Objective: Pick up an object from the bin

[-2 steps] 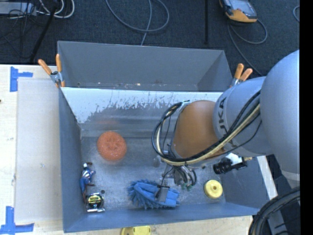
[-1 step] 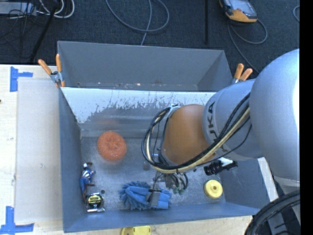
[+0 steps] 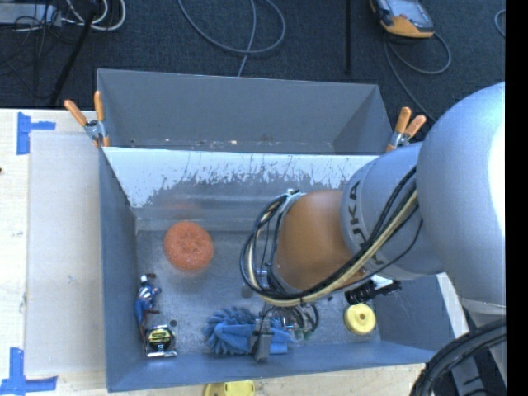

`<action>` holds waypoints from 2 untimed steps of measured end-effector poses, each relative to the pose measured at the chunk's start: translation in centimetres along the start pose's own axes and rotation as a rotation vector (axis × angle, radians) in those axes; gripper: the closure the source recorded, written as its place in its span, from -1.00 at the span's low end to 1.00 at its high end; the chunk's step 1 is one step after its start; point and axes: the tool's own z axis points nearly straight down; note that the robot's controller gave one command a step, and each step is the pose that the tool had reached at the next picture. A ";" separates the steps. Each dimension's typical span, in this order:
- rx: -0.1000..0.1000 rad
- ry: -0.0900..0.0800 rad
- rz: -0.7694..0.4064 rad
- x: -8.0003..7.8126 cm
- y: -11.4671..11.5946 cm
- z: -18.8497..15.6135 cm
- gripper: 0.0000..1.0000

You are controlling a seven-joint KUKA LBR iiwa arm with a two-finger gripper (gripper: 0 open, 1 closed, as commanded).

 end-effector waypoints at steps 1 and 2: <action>0.000 0.000 0.211 0.5 2.8 0.4 1.00; 0.000 0.000 0.210 0.5 2.8 0.4 1.00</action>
Offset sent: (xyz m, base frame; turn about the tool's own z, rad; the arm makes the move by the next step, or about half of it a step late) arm 0.0000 0.0000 0.0000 0.0000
